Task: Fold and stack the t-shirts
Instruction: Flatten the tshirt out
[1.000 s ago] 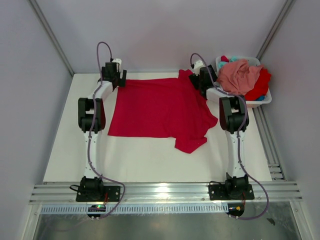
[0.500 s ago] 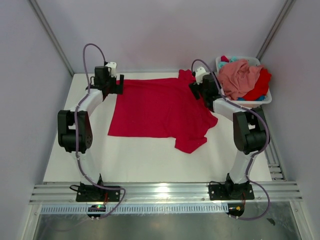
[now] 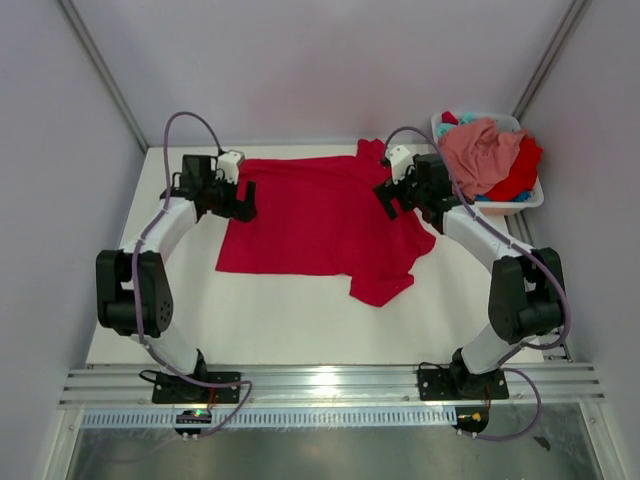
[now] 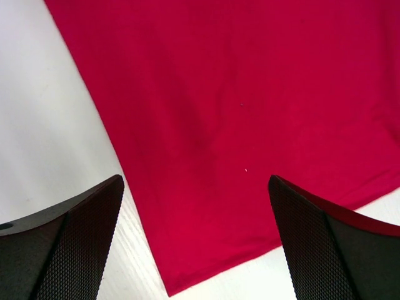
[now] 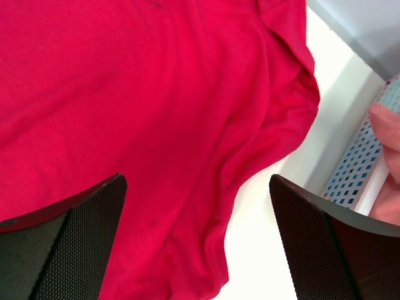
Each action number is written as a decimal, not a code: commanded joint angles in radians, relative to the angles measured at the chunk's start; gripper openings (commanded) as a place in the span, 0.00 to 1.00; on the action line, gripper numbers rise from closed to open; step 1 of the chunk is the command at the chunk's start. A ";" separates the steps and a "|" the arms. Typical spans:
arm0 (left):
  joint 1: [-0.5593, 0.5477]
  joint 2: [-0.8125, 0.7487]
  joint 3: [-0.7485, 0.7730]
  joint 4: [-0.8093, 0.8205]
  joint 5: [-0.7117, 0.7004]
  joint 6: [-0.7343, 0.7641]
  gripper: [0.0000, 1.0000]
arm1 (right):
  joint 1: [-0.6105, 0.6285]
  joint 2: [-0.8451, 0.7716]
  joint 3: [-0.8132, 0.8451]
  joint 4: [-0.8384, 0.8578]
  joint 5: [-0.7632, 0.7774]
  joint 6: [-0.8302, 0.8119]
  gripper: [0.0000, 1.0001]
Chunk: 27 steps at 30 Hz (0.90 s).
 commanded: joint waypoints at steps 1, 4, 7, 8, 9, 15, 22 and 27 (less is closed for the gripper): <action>0.004 -0.032 -0.016 -0.079 0.107 0.063 0.99 | 0.001 -0.043 -0.020 -0.081 -0.082 -0.038 0.99; 0.004 -0.029 -0.017 -0.137 0.141 0.100 0.99 | 0.001 -0.069 -0.037 -0.122 -0.122 -0.061 1.00; 0.004 -0.035 -0.031 -0.154 0.164 0.124 0.99 | 0.001 -0.076 -0.040 -0.171 -0.174 -0.081 1.00; 0.004 -0.035 -0.033 -0.160 0.164 0.133 0.99 | 0.001 -0.076 -0.040 -0.188 -0.186 -0.088 0.99; 0.004 -0.035 -0.034 -0.166 0.146 0.144 0.99 | 0.001 -0.079 -0.040 -0.215 -0.199 -0.102 1.00; 0.004 -0.046 -0.091 -0.171 0.072 0.189 0.99 | 0.001 -0.109 -0.080 -0.248 -0.216 -0.136 0.99; 0.004 -0.052 -0.128 -0.218 -0.023 0.218 0.99 | 0.000 -0.110 -0.110 -0.294 -0.239 -0.176 1.00; 0.004 -0.053 -0.131 -0.277 -0.063 0.235 0.99 | 0.000 -0.104 -0.110 -0.322 -0.243 -0.182 0.99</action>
